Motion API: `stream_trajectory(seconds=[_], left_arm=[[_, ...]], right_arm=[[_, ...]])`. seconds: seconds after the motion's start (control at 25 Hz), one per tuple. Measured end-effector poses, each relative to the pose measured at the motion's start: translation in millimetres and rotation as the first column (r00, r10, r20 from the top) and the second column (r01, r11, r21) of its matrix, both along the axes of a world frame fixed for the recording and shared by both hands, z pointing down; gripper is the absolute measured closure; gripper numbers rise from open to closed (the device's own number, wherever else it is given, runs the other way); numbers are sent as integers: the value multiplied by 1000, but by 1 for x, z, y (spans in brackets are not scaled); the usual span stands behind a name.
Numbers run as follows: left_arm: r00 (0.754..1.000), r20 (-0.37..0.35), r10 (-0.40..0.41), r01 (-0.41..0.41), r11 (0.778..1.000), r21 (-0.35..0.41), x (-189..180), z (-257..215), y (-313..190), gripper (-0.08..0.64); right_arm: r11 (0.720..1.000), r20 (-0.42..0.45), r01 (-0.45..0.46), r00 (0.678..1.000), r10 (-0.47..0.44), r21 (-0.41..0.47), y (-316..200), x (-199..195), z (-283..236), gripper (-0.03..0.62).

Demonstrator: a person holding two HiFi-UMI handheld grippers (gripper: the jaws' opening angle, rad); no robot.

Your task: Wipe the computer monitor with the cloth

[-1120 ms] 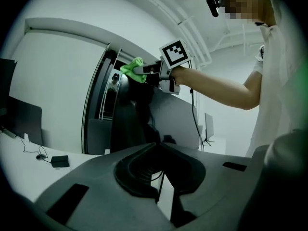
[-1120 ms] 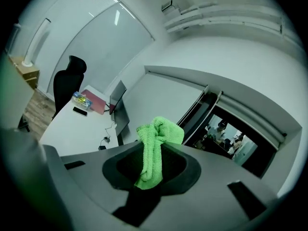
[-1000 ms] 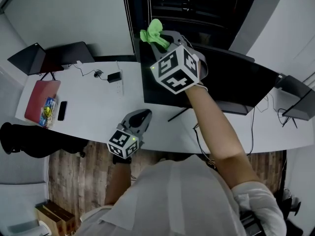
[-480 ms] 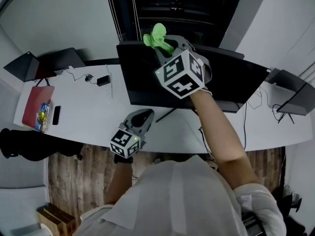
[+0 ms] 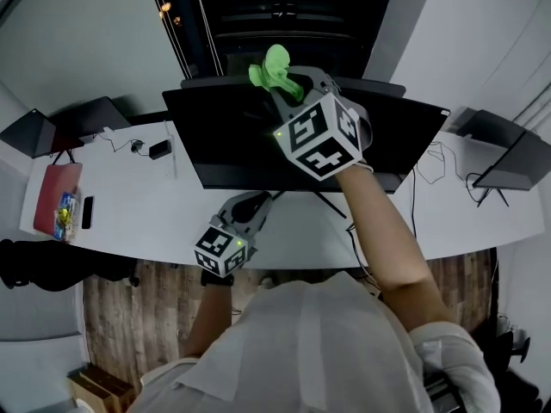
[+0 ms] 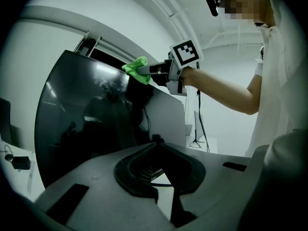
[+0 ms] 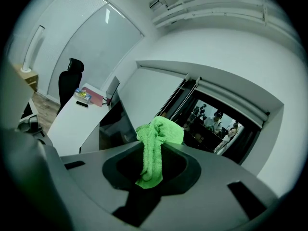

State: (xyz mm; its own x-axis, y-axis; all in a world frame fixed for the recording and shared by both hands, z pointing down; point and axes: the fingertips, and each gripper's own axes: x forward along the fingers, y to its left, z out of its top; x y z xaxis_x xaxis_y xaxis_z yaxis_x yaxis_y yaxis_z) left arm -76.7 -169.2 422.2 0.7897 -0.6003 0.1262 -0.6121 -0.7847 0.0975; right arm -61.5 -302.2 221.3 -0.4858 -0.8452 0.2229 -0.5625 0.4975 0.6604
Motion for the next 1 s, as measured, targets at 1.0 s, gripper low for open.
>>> stream_trajectory(seconds=[1.0], left_arm=[[995, 1, 100, -100, 995, -1, 111, 3, 1, 531]], right_arm=[[982, 83, -188, 978, 189, -23, 18, 207, 2, 522]])
